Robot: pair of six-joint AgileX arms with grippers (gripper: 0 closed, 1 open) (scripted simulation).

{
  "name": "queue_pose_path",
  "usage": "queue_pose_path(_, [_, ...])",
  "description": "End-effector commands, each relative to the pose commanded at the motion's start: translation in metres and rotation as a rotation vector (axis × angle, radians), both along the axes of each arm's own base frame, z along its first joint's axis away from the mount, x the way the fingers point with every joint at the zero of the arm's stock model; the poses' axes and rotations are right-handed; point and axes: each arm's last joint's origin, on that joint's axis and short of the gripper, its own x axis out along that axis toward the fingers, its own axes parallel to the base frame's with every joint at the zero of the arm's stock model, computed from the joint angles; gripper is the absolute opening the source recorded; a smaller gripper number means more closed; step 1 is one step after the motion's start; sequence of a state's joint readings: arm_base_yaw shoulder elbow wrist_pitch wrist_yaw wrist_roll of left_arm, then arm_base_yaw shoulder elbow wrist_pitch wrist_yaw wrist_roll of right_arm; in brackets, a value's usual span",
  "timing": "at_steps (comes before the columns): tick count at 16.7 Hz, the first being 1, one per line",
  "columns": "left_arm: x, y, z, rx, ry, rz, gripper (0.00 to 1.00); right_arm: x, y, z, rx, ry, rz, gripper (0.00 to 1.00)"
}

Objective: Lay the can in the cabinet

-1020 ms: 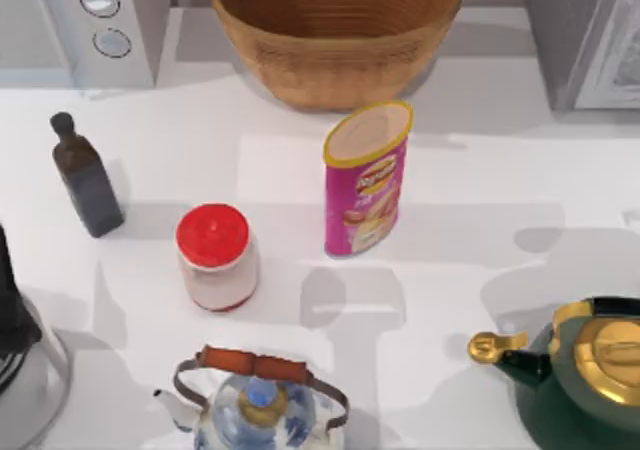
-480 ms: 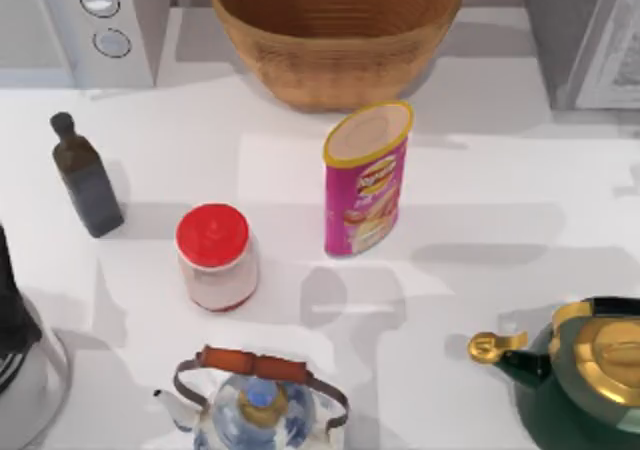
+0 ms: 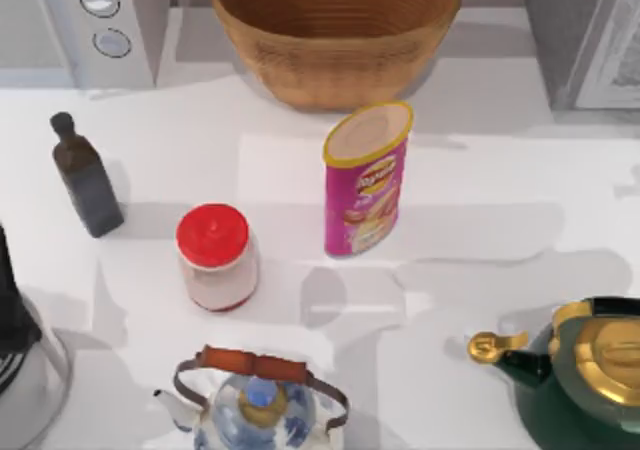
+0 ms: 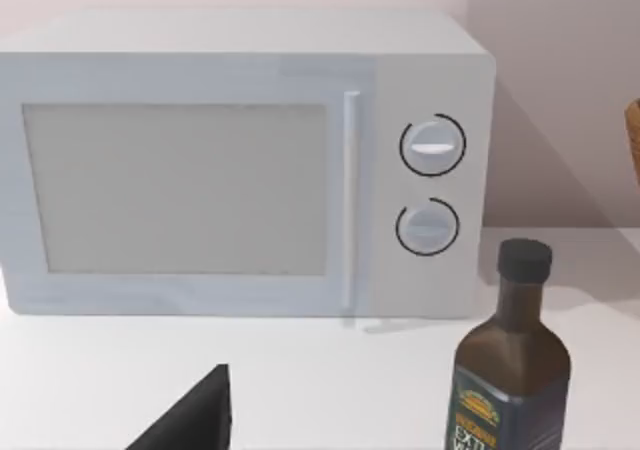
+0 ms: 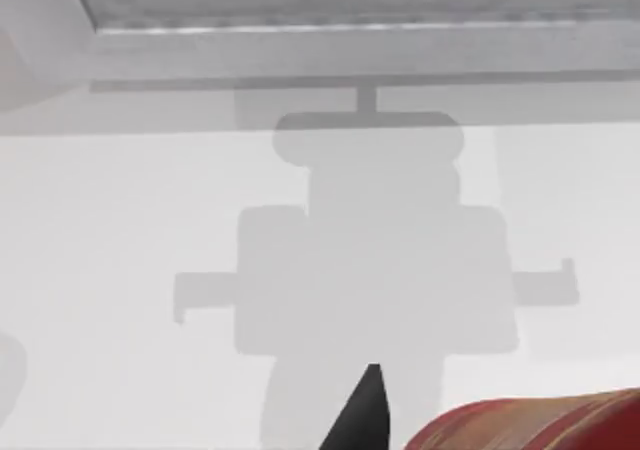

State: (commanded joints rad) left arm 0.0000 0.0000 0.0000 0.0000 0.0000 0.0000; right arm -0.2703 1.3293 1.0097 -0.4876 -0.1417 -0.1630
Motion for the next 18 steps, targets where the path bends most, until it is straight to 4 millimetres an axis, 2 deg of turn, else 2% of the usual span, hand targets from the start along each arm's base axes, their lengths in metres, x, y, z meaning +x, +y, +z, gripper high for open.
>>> queue_pose_path(4, [0.0,0.0,0.0,0.0,0.0,0.0,1.0,-0.036,0.012,0.02,-0.041,-0.233,-0.004,0.0])
queue_pose_path(7, [0.0,0.0,0.0,0.0,0.0,0.0,1.0,-0.081,0.033,0.023,-0.065,-0.43,0.021,0.0])
queue_pose_path(9, [0.0,0.0,0.0,0.0,0.0,0.0,1.0,-0.116,0.046,0.007,-0.071,-0.552,0.046,0.0])
queue_pose_path(12, [0.0,0.0,0.0,0.0,0.0,0.0,1.0,-0.151,0.059,-0.038,-0.061,-0.676,0.074,0.0])
queue_pose_path(15, [0.0,0.0,0.0,0.0,0.0,0.0,1.0,-0.164,0.065,-0.077,-0.035,-0.746,0.07,0.0])
queue_pose_path(18, [0.0,0.0,0.0,0.0,0.0,0.0,1.0,-0.168,0.068,-0.1,-0.011,-0.786,0.055,0.0])
